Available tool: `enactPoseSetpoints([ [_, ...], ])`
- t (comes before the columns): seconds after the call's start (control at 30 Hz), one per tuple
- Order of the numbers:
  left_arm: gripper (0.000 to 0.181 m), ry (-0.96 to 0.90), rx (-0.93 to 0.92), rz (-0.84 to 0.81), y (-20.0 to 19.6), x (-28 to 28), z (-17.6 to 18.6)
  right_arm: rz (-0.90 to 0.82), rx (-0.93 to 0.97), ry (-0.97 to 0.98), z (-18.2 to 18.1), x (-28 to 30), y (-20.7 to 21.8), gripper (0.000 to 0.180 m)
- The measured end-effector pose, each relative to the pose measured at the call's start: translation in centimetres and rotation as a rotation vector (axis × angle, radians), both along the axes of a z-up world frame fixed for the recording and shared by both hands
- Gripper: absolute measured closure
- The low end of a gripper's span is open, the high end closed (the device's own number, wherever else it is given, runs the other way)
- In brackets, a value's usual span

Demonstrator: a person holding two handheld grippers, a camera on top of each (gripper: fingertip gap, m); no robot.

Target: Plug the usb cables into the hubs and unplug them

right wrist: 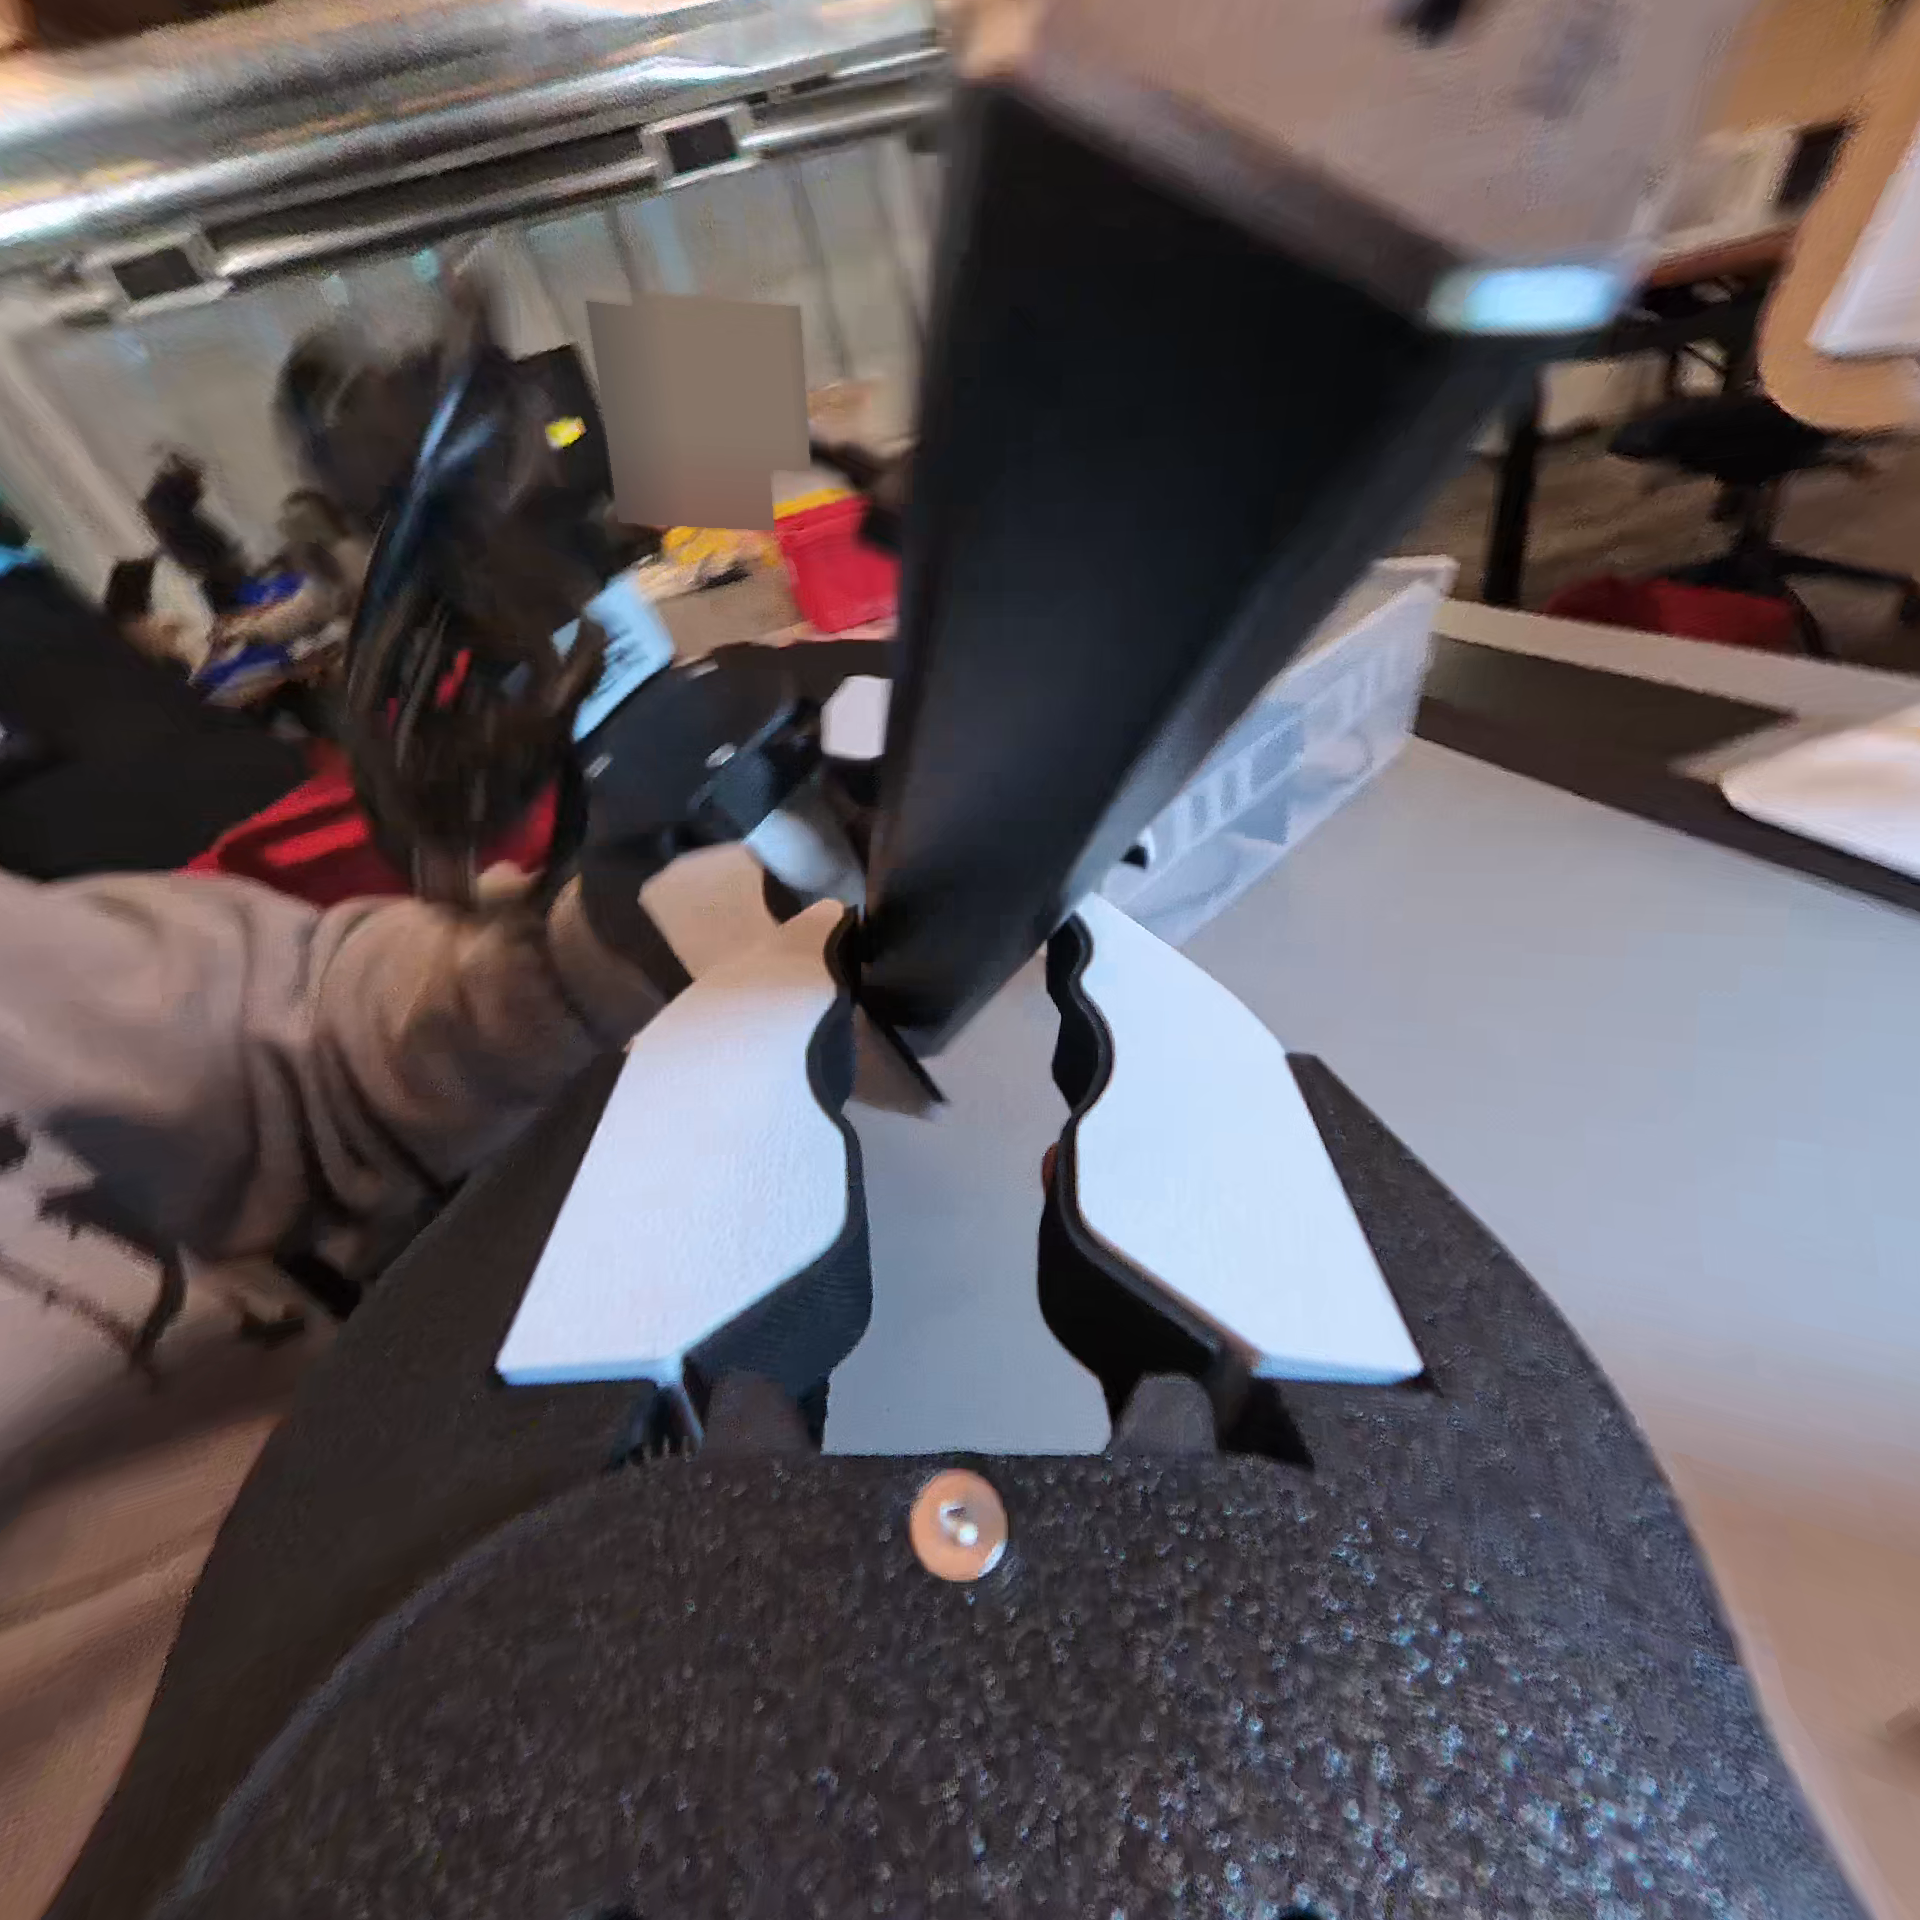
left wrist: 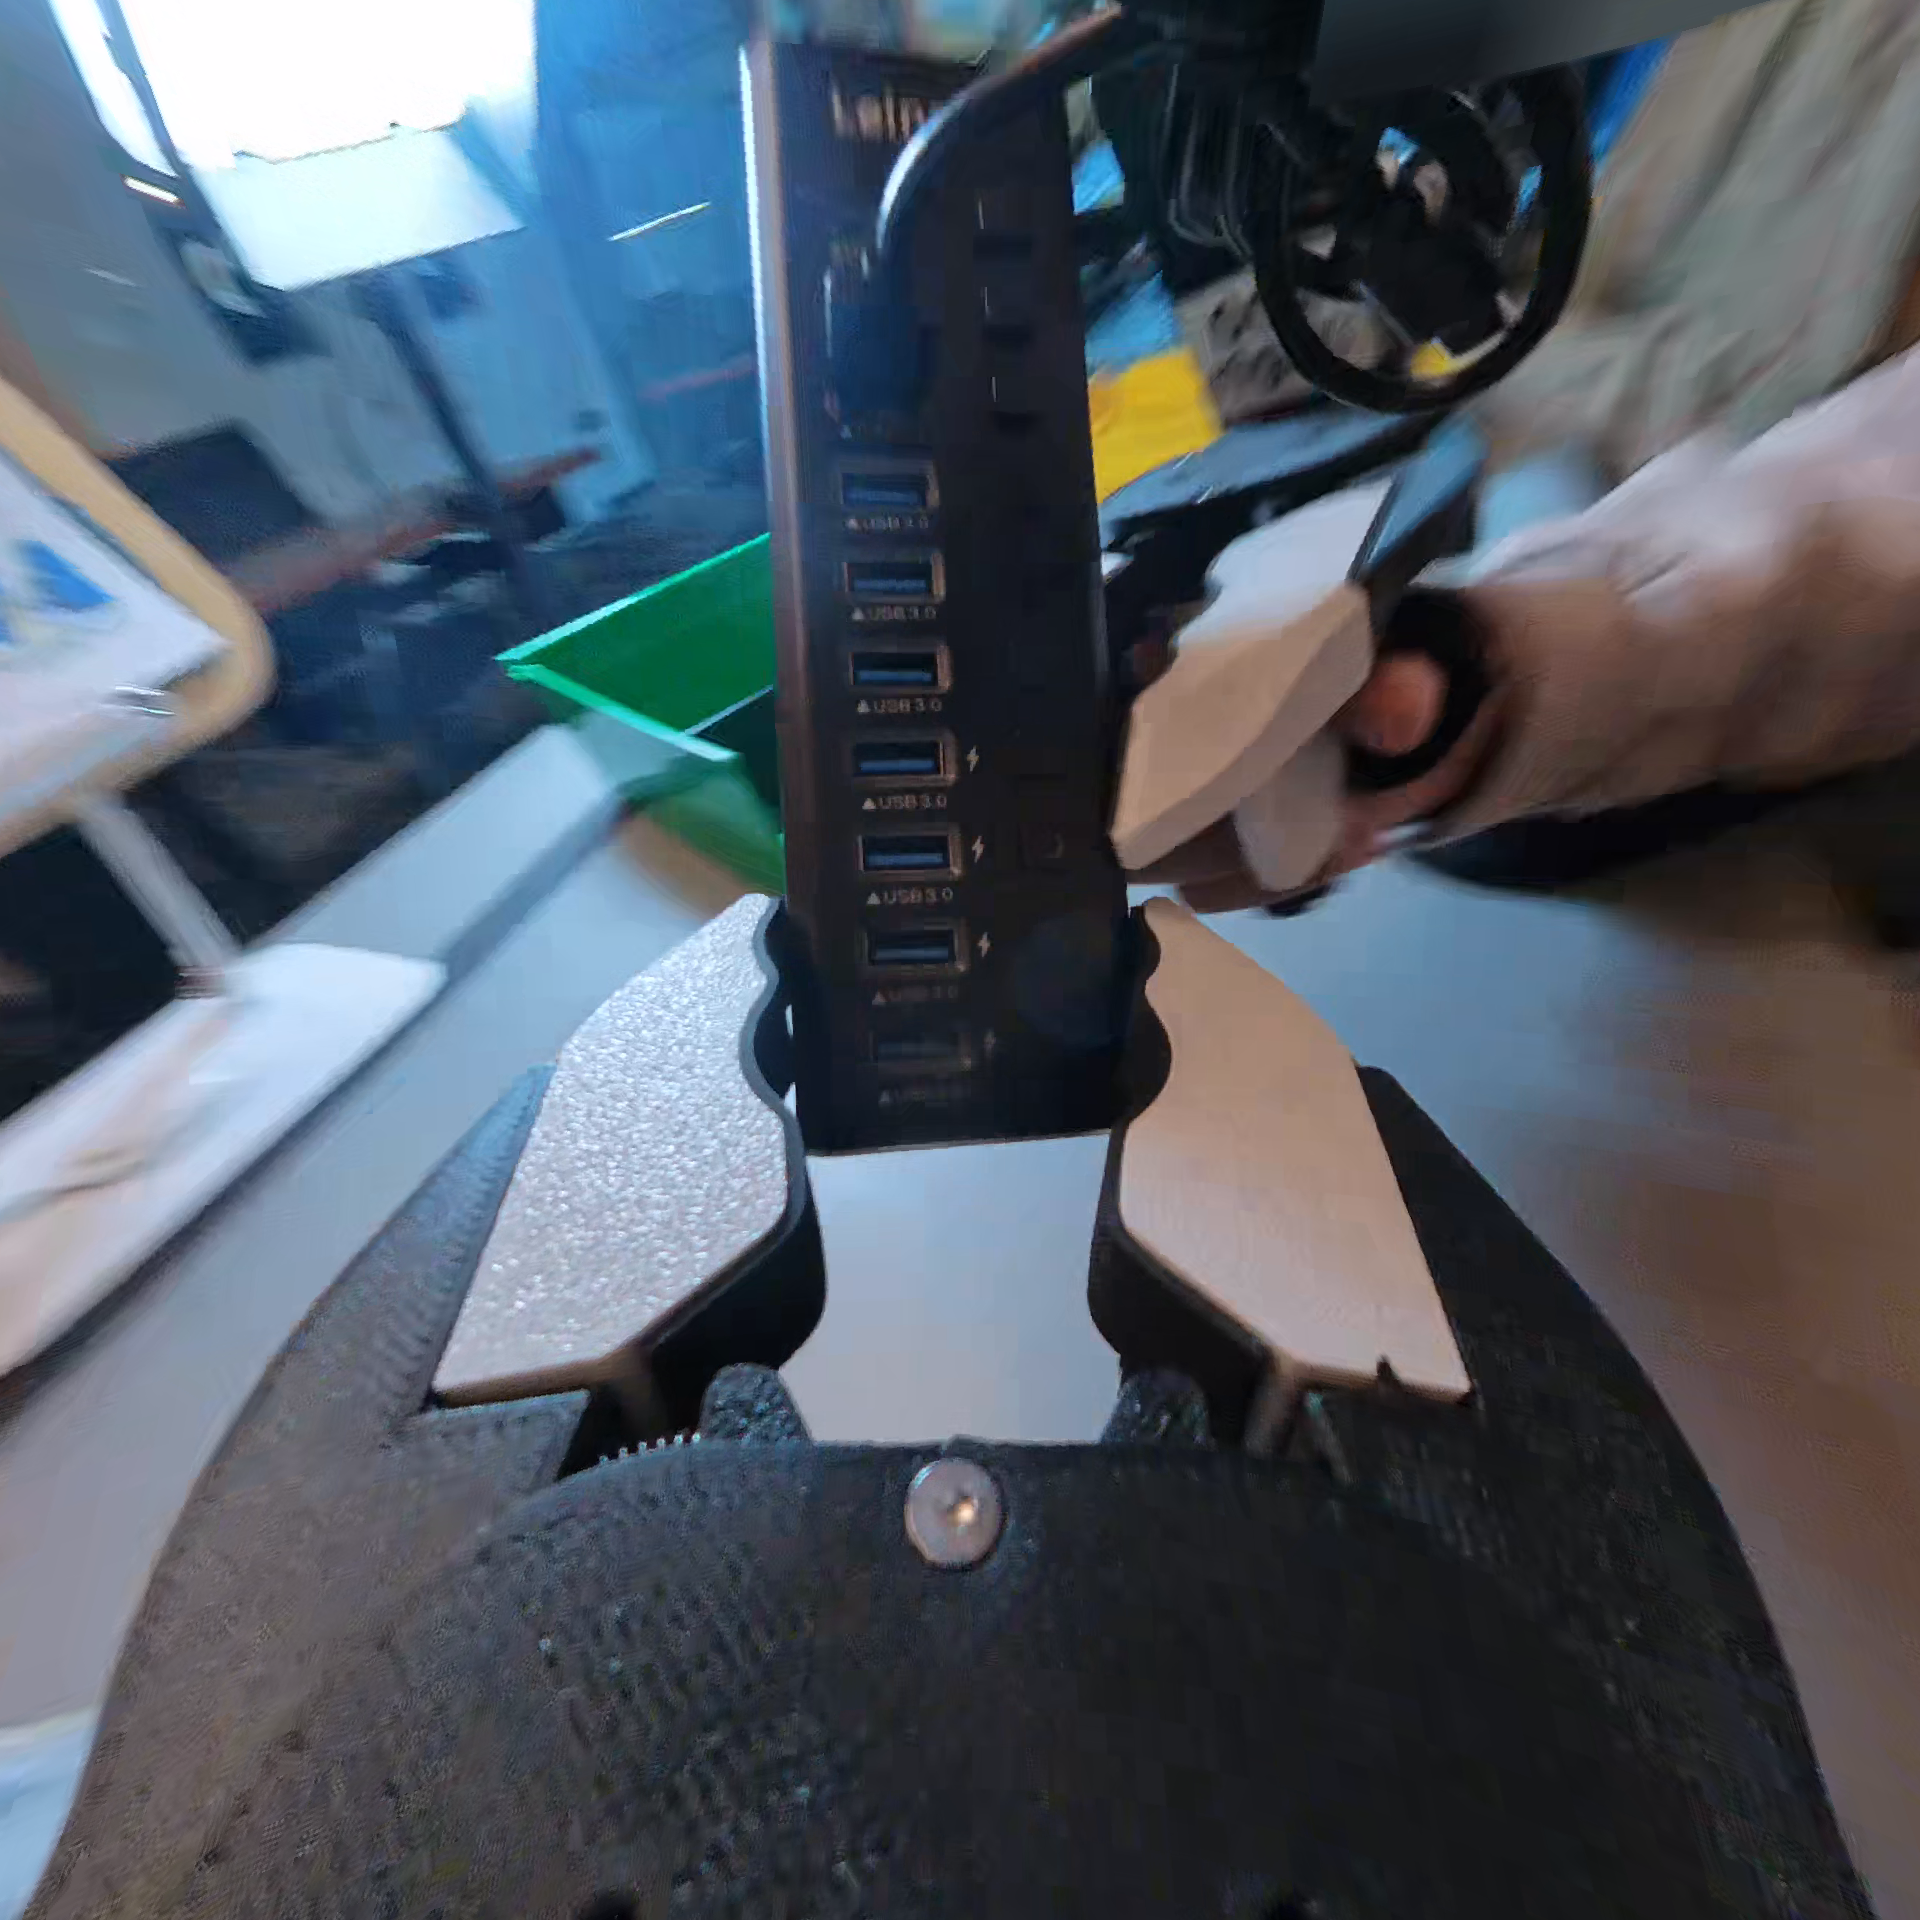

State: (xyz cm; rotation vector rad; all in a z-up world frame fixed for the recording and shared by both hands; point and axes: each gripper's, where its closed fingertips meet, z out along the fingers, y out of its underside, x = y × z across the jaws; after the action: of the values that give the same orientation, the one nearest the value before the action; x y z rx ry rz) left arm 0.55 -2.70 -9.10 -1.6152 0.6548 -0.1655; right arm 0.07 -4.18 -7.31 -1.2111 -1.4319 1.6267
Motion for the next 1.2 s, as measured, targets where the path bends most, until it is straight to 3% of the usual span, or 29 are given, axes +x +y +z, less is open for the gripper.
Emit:
enactPoseSetpoints([
  [0.07, 0.119, -0.187, -0.098, -0.176, -1.4, 1.1, 0.3, 0.064, 0.132, 0.070, 0.8, 0.9, -0.3, 0.132],
  [0.13, 0.119, -0.251, -0.157, -0.302, -2.6, 2.2, -0.2, 0.101, 0.222, 0.078, 0.8, 1.6, -0.1, 0.113],
  [0.23, 0.119, -0.330, -0.247, -0.453, -3.7, 4.4, -0.9, 0.205, 0.190, 0.068, 0.5, 2.5, -1.3, 0.093],
  [0.3, 0.119, -0.352, -0.302, -0.476, -3.7, 5.1, -1.5, 0.223, 0.179, 0.084, 0.3, 2.7, -2.2, 0.099],
  [0.6, 0.119, -0.327, -0.515, -0.468, -4.0, 6.3, -4.7, 0.224, 0.004, 0.071, -1.4, 1.8, -2.8, 0.094],
  [0.73, 0.119, -0.299, -0.526, -0.461, -3.9, 6.5, -5.2, 0.207, 0.043, 0.048, -2.1, 1.6, -3.1, 0.094],
  [0.87, 0.120, -0.317, -0.440, -0.425, -3.2, 6.1, -4.3, 0.210, -0.001, 0.068, -1.5, 1.9, -2.8, 0.106],
  [1.0, 0.120, -0.381, -0.309, -0.376, -3.0, 4.2, -0.8, 0.180, 0.046, 0.137, 0.8, 3.0, -1.6, 0.107],
  [1.07, 0.122, -0.334, -0.204, -0.238, -2.8, 0.3, 1.9, 0.149, 0.038, 0.166, 2.1, 4.0, 0.0, 0.107],
  [1.2, 0.143, -0.078, -0.113, 0.232, -3.1, -12.8, 5.2, 0.071, 0.038, 0.170, 2.5, 6.0, 3.5, 0.107],
])
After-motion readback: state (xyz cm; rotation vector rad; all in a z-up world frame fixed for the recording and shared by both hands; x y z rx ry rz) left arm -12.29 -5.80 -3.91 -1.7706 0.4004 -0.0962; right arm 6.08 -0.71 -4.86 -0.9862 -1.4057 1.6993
